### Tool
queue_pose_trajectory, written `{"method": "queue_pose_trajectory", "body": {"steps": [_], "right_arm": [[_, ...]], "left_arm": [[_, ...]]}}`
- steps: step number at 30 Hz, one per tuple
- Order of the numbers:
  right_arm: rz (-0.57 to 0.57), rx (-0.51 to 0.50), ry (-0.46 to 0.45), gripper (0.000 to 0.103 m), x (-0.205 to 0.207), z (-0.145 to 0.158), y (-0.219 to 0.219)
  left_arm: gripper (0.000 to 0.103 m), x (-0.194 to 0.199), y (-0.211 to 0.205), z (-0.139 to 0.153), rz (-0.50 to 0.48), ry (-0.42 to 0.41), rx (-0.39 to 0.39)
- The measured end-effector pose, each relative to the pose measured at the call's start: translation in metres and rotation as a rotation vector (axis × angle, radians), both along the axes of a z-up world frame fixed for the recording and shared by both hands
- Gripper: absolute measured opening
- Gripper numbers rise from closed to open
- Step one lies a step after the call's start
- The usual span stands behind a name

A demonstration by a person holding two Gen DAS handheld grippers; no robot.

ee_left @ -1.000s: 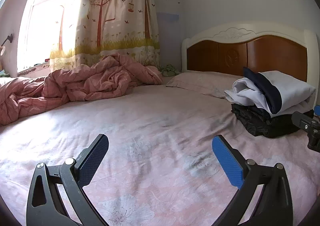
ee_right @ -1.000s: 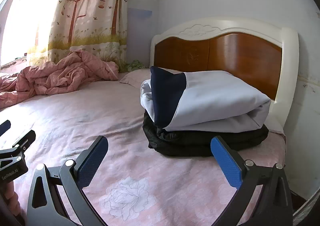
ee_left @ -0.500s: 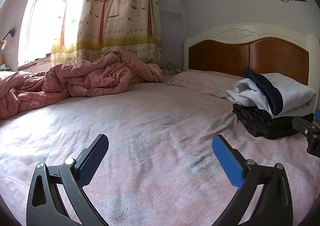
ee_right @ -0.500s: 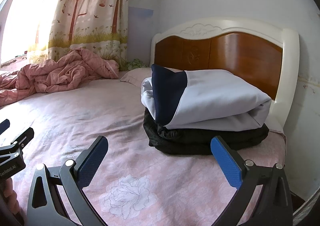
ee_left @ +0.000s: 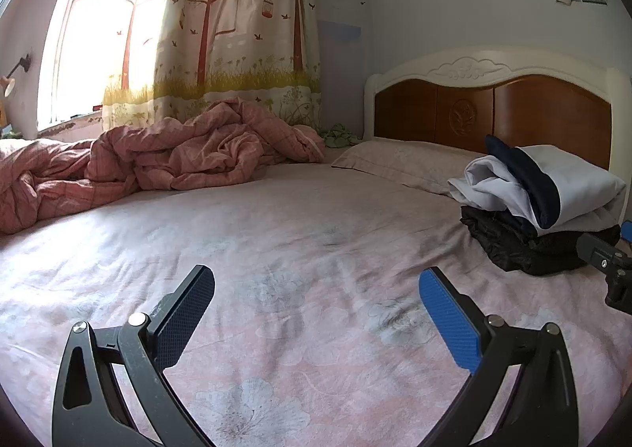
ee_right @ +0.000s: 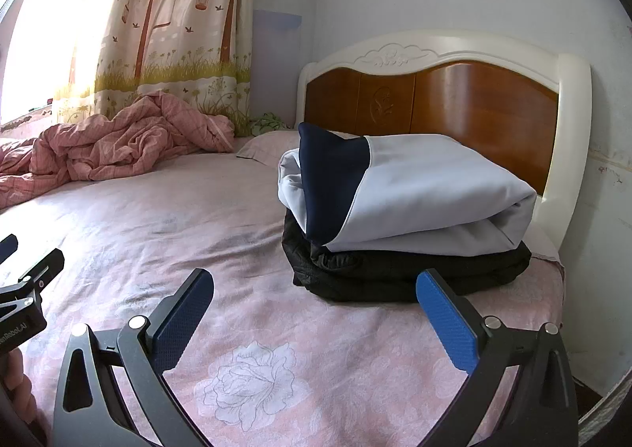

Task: Fold large clothes

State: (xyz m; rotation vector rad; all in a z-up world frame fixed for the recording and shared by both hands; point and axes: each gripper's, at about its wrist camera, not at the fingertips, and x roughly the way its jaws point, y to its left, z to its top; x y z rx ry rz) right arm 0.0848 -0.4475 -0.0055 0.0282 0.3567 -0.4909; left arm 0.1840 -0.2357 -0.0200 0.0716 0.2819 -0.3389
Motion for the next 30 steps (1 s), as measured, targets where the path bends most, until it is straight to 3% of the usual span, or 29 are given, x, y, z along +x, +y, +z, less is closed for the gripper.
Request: {"method": "queue_pose_trajectory", "body": {"steps": [30], "right_arm": [[0.001,0.006,0.016,0.103,0.0008,-0.0012,0.0018]], "left_arm": [[0.103,-0.0041,-0.0076,-0.0001,0.003,-0.028,0.017]]}}
